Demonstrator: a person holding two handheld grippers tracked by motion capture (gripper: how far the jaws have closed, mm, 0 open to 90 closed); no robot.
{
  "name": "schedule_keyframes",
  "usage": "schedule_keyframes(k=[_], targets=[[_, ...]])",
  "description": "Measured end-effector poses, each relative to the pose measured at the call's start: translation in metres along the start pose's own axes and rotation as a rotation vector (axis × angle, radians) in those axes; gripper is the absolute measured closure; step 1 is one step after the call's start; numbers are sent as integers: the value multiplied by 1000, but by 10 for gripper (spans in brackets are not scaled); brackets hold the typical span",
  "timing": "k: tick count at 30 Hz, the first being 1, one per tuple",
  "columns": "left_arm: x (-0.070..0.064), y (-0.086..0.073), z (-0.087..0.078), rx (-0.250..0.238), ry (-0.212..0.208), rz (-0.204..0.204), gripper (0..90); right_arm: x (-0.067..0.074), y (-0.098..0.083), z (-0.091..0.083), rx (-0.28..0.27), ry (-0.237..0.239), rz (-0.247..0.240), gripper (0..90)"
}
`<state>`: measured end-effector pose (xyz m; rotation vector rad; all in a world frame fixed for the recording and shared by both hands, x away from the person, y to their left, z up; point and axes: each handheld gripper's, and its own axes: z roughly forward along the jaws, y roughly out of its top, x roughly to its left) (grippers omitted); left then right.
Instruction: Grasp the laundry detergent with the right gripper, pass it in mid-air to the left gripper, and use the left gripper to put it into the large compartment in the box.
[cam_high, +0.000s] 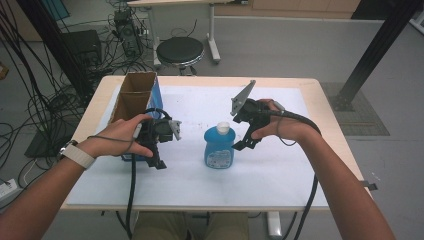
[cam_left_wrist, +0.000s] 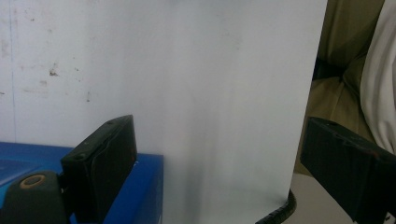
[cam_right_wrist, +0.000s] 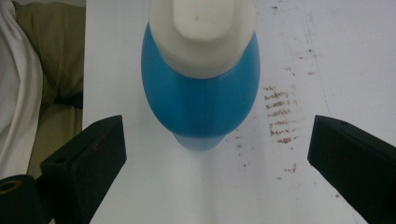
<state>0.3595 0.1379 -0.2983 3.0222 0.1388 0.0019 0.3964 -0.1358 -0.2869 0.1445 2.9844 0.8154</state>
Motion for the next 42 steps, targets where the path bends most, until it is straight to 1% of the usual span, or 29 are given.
schedule_keyframes(k=[8,10,13,23,25,28,41,42], targets=[[0,0,0,-4,4,0,114,0,-4,7,-19,3,3,43],[-1,0,0,-11,3,-13,114,0,-4,8,-21,3,4,42],[-1,0,1,-14,3,-16,114,0,-4,10,-27,5,0,42],[-1,1,1,-6,3,-7,114,1,-8,14,-57,2,6,38],[-2,1,1,-12,2,-14,114,1,-9,15,-65,6,8,40],[-2,1,1,-7,1,-8,114,1,-11,17,-71,9,11,43],[-2,0,1,-7,2,-8,114,1,-12,22,-84,10,11,41],[-2,0,2,-10,2,-14,114,0,-12,22,-87,8,11,40]])
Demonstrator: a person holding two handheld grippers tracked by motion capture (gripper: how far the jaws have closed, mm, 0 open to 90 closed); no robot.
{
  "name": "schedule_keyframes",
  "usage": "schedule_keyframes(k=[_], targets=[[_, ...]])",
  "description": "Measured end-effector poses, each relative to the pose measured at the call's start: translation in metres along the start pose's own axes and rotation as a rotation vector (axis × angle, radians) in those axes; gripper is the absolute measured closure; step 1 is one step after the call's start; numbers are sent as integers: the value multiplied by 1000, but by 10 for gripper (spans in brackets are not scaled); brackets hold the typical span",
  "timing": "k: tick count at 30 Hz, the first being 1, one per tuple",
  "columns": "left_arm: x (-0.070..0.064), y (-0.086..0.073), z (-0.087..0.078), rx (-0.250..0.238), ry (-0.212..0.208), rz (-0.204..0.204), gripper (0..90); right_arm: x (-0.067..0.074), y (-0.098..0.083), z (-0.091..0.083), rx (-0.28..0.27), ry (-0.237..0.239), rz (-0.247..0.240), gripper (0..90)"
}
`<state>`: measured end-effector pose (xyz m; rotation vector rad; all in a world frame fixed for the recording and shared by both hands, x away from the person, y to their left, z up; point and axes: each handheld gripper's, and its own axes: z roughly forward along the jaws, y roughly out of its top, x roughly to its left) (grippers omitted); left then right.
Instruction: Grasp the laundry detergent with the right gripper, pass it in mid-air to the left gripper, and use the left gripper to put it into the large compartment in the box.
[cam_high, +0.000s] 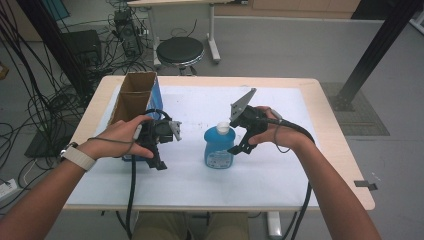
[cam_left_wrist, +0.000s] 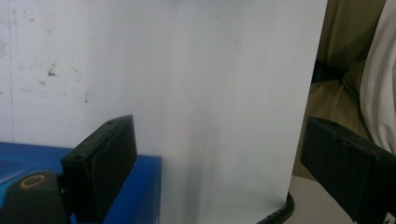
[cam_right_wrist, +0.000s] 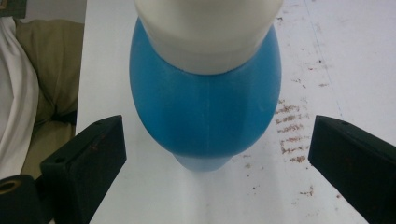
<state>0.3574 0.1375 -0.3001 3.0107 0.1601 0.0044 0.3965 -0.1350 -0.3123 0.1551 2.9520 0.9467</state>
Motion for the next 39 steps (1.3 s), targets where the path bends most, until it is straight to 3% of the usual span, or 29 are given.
schedule_keyframes(k=[19,39], targets=[[1,1,1,-2,-2,-3,114,0,-5,2,-15,3,13,42],[1,2,2,-4,-2,-6,114,1,-12,11,-82,-9,25,39]])
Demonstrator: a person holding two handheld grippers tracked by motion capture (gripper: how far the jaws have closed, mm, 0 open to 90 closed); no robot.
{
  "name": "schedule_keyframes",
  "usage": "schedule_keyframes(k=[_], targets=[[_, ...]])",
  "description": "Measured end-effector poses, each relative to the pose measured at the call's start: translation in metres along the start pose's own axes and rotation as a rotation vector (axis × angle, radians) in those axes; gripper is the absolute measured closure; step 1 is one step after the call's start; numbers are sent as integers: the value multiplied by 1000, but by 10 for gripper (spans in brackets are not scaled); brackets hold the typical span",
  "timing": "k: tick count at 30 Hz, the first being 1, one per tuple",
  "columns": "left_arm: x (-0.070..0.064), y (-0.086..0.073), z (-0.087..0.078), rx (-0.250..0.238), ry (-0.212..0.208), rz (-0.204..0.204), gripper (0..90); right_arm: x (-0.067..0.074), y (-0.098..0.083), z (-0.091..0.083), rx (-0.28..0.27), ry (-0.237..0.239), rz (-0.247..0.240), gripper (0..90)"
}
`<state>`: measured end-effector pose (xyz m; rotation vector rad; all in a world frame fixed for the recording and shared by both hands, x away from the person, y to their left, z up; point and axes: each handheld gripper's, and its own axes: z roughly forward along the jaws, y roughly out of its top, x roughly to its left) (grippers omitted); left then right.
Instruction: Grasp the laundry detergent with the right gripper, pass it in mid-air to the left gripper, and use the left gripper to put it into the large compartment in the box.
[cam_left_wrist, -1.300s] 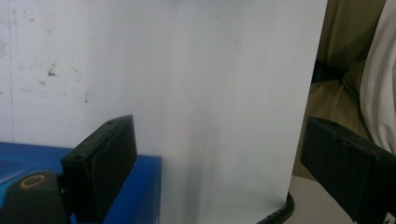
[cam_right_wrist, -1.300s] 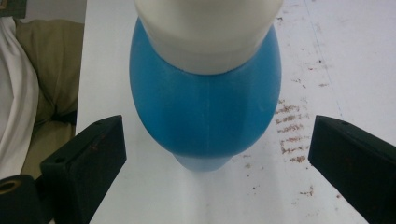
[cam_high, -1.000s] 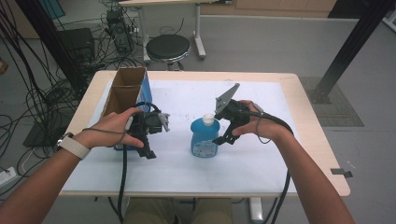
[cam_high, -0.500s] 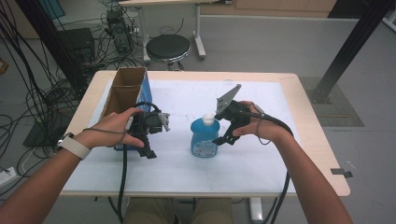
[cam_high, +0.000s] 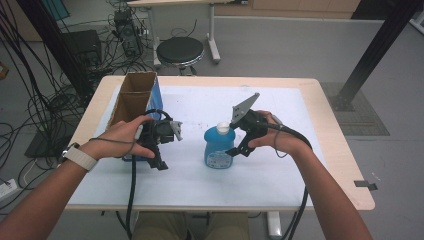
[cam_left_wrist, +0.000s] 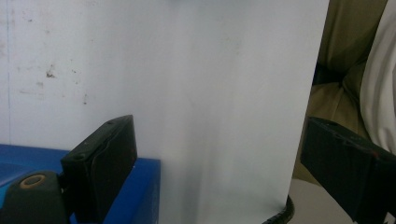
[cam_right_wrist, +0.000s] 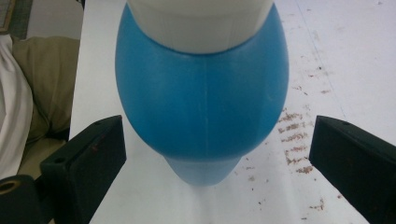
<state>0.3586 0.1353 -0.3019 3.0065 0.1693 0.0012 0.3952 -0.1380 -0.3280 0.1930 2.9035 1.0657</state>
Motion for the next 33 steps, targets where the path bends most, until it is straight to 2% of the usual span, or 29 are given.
schedule_keyframes(k=[33], targets=[[0,-2,-1,-6,1,-4,114,0,0,0,-2,-2,13,45]])
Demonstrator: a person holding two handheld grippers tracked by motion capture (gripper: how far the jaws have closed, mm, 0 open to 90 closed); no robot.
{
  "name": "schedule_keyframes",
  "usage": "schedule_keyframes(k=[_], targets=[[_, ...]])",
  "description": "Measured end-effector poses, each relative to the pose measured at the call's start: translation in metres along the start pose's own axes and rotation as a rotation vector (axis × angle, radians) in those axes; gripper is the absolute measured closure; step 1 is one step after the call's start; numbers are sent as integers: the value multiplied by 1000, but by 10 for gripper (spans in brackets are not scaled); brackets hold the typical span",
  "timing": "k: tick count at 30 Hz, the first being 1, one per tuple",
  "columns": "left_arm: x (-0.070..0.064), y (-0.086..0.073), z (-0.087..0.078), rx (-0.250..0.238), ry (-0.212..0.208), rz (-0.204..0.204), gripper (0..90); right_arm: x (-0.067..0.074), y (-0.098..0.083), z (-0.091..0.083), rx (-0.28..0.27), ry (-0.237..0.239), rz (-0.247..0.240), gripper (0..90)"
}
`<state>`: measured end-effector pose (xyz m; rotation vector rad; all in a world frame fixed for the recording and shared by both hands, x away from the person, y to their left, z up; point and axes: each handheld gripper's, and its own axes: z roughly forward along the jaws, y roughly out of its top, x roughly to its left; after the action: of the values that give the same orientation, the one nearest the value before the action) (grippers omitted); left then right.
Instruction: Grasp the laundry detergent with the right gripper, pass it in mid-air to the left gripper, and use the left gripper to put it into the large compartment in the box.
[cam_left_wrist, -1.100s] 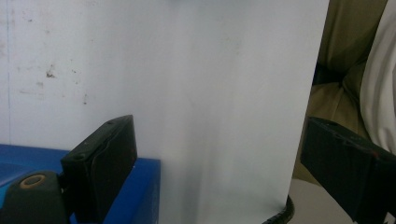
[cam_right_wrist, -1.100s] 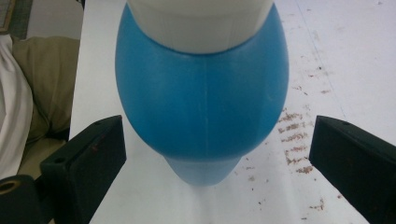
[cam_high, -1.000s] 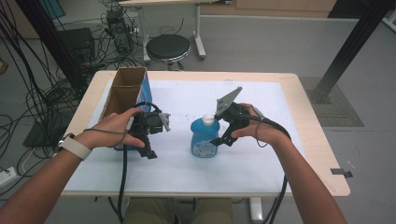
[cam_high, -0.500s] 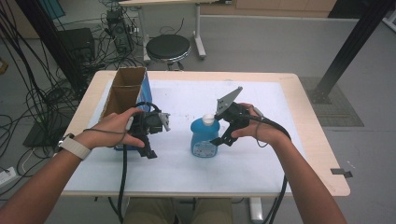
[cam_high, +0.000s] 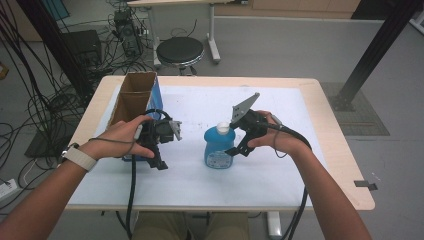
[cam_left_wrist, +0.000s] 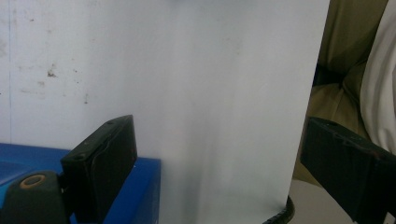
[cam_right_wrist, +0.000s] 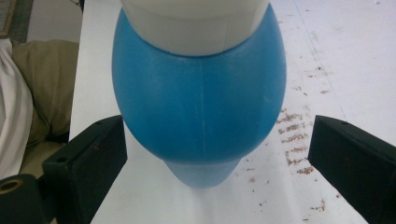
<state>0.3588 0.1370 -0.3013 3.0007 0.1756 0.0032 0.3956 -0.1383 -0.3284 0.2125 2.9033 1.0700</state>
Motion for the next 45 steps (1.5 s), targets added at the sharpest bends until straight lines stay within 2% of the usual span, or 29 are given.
schedule_keyframes(k=[14,18,45], targets=[[1,1,0,3,2,10,114,0,0,0,-2,0,5,43],[0,0,0,-4,0,-1,114,0,0,1,3,3,6,43],[1,-1,0,-10,1,-4,114,-1,0,1,-3,3,5,43]])
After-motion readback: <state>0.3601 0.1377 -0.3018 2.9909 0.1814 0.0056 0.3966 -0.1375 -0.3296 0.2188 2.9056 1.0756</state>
